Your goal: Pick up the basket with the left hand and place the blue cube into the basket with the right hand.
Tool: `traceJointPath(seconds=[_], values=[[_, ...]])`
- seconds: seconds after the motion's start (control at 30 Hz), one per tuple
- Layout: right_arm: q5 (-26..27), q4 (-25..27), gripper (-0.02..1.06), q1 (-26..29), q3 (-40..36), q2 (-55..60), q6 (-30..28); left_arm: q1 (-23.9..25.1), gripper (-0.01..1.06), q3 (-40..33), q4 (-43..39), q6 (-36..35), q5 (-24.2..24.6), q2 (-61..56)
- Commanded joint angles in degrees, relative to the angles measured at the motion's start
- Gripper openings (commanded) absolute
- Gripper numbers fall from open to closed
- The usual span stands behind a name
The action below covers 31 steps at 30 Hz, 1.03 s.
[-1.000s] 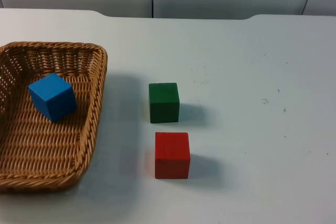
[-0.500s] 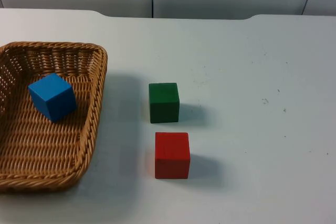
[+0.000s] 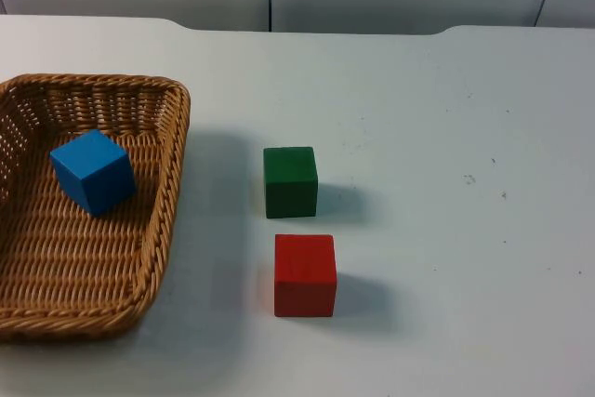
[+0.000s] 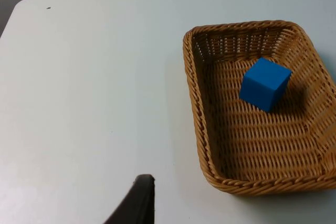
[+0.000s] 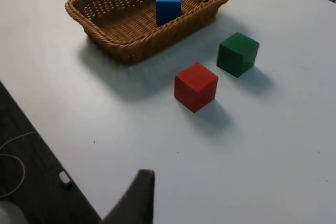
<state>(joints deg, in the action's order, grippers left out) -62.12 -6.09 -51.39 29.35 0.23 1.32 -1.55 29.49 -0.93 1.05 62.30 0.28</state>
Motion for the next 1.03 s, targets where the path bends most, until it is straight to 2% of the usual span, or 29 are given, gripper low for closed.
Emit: traceJointPath(seconds=[0.0,0.1,0.13,0.2,0.27,0.3,0.47,0.5,0.6,0.63,0.73,1.0], values=[[0.51,-0.06,1.05,2.41,-0.35,-0.23,0.16,-0.29,1.05,-0.12,0.28,-0.12,-0.54,-0.28],[0.51,-0.06,1.04,10.30,-0.35,-0.23,0.16,-0.29,1.05,-0.12,0.28,-0.12,-0.54,-0.28],[0.51,-0.06,1.04,10.30,-0.35,-0.23,0.16,-0.29,1.05,-0.12,0.28,-0.12,-0.54,-0.28],[0.51,-0.06,1.04,17.92,-0.35,-0.23,0.16,-0.29,1.05,-0.12,0.28,-0.12,-0.54,-0.28],[0.51,-0.06,1.04,23.19,-0.35,-0.23,0.16,-0.29,1.05,-0.12,0.28,-0.12,-0.54,-0.28],[0.51,-0.06,1.04,23.19,-0.35,-0.23,0.16,-0.29,1.05,-0.12,0.28,-0.12,-0.54,-0.28],[0.51,-0.06,1.04,36.40,-0.35,-0.23,0.16,-0.29,1.05,-0.12,0.28,-0.12,-0.54,-0.28],[0.51,-0.06,1.04,36.40,-0.35,-0.23,0.16,-0.29,1.05,-0.12,0.28,-0.12,-0.54,-0.28],[0.51,-0.06,1.04,43.06,-0.35,-0.23,0.16,-0.29,1.05,-0.12,0.28,-0.12,-0.54,-0.28],[0.51,-0.06,1.04,43.06,-0.35,-0.23,0.16,-0.29,1.05,-0.12,0.28,-0.12,-0.54,-0.28],[0.51,-0.06,1.04,48.84,-0.35,-0.23,0.16,-0.29,1.05,-0.12,0.28,-0.12,-0.54,-0.28],[0.51,-0.06,1.04,54.15,-0.35,-0.23,0.16,-0.29,1.05,-0.12,0.28,-0.12,-0.54,-0.28]])
